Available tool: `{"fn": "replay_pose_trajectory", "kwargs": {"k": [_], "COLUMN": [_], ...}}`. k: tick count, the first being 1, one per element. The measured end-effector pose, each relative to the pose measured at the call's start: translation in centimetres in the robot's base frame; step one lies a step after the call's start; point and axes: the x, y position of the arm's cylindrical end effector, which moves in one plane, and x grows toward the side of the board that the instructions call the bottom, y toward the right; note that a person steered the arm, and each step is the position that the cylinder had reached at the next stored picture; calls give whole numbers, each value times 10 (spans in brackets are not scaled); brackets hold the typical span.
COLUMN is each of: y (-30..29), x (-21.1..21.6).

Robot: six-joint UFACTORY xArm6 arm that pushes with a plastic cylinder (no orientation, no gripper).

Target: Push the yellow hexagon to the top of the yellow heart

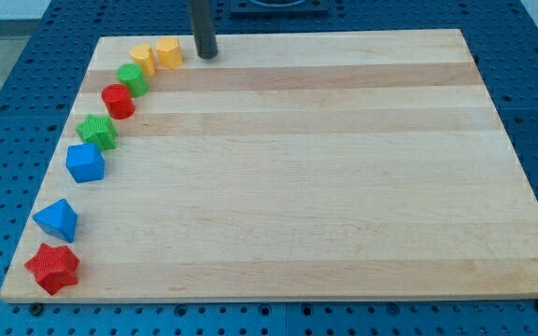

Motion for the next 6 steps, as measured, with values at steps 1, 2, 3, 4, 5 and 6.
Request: {"fn": "replay_pose_trajectory", "kwargs": {"k": [1,2,3,4,5,6], "y": [6,1,-9,-14,-14,-16], "x": [25,18,3,-2,4,12]}}
